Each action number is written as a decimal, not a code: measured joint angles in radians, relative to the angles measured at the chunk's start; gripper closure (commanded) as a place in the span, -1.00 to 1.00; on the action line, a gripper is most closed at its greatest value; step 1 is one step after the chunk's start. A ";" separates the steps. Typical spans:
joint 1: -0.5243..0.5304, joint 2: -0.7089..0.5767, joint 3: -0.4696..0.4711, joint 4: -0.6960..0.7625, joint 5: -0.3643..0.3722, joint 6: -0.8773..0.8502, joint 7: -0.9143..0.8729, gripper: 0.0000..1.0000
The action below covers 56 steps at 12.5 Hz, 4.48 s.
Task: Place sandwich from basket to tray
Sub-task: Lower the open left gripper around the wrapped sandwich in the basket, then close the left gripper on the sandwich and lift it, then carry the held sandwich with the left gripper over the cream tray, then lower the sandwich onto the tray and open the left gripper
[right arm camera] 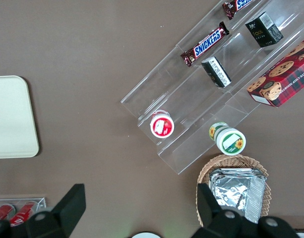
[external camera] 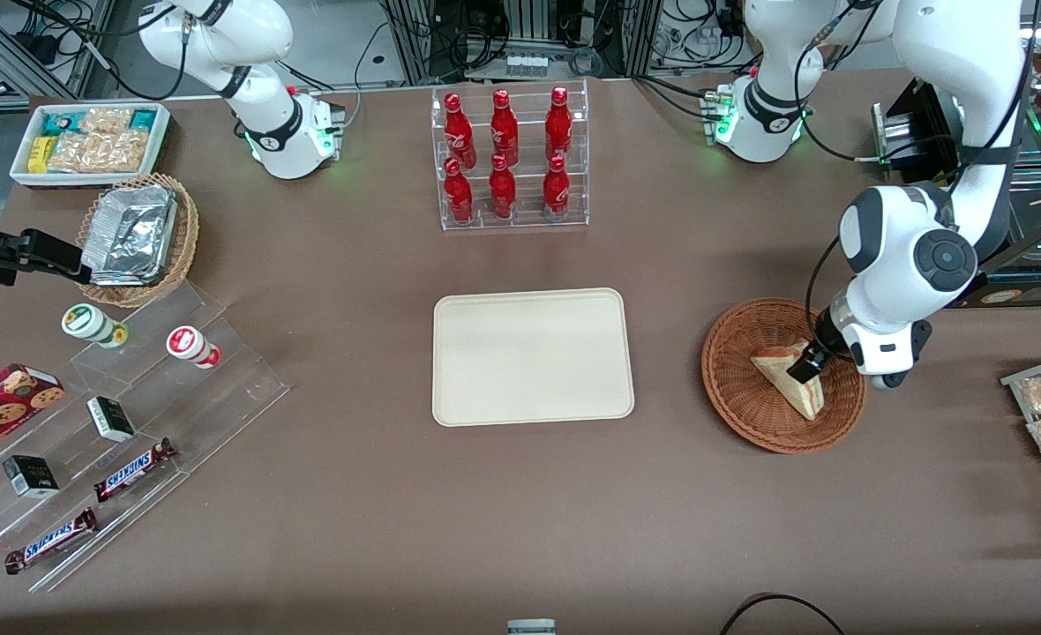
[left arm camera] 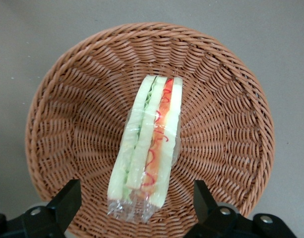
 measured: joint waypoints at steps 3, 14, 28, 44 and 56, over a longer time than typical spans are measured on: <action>0.000 0.035 -0.002 0.000 -0.006 0.023 0.004 -1.00; 0.000 0.052 -0.004 0.172 -0.055 -0.218 0.119 1.00; -0.315 0.395 -0.291 0.627 0.123 -0.324 -0.110 1.00; -0.483 0.560 -0.289 0.765 0.234 -0.304 -0.340 -1.00; -0.396 0.464 -0.277 0.893 0.245 -0.507 -0.197 -1.00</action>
